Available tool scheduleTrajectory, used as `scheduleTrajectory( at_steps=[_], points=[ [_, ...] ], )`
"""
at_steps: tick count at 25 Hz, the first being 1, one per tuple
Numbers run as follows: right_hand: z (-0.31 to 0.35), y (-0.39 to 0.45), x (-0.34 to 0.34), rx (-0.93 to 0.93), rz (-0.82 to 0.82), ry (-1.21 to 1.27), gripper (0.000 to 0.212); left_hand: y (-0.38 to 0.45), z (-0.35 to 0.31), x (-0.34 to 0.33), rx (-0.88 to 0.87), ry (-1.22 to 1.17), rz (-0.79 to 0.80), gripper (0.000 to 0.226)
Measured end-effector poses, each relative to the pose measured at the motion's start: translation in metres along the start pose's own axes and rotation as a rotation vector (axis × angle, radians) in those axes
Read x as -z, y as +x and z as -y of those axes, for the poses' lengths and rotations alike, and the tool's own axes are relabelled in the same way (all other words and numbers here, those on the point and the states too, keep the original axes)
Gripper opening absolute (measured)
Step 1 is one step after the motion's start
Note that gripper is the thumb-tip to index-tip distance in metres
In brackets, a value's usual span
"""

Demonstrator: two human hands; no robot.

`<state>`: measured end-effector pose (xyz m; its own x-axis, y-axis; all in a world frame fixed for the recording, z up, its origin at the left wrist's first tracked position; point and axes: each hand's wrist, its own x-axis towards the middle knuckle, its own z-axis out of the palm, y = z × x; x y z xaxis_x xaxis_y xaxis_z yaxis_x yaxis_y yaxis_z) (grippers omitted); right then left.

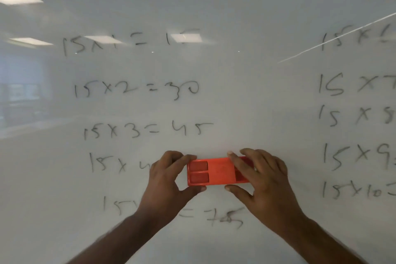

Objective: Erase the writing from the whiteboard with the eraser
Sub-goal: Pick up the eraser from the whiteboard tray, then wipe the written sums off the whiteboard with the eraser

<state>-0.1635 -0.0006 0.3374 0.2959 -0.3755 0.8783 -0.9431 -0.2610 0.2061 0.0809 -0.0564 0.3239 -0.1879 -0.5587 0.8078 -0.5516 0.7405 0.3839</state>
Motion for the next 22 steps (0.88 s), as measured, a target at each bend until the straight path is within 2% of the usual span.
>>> scheduleTrajectory(
  at_steps=[7,11,13,17,22],
  points=[
    [0.006,0.072,0.014,0.162,-0.099,-0.063,0.056,0.062,-0.013,0.039,-0.221,0.121,-0.15,0.063],
    [0.004,0.113,0.022,0.18,-0.144,-0.1,0.057,0.088,-0.008,0.07,-0.274,0.258,-0.214,0.08],
    [0.003,0.134,0.027,0.154,-0.186,-0.104,0.057,0.099,0.004,0.091,-0.275,0.337,-0.262,0.085],
    [0.002,0.175,0.032,0.121,-0.241,-0.11,0.058,0.118,0.042,0.137,-0.321,0.518,-0.337,0.079],
    [-0.001,0.234,0.039,0.097,-0.298,-0.133,0.059,0.153,0.112,0.203,-0.339,0.616,-0.404,0.074]
  ],
)
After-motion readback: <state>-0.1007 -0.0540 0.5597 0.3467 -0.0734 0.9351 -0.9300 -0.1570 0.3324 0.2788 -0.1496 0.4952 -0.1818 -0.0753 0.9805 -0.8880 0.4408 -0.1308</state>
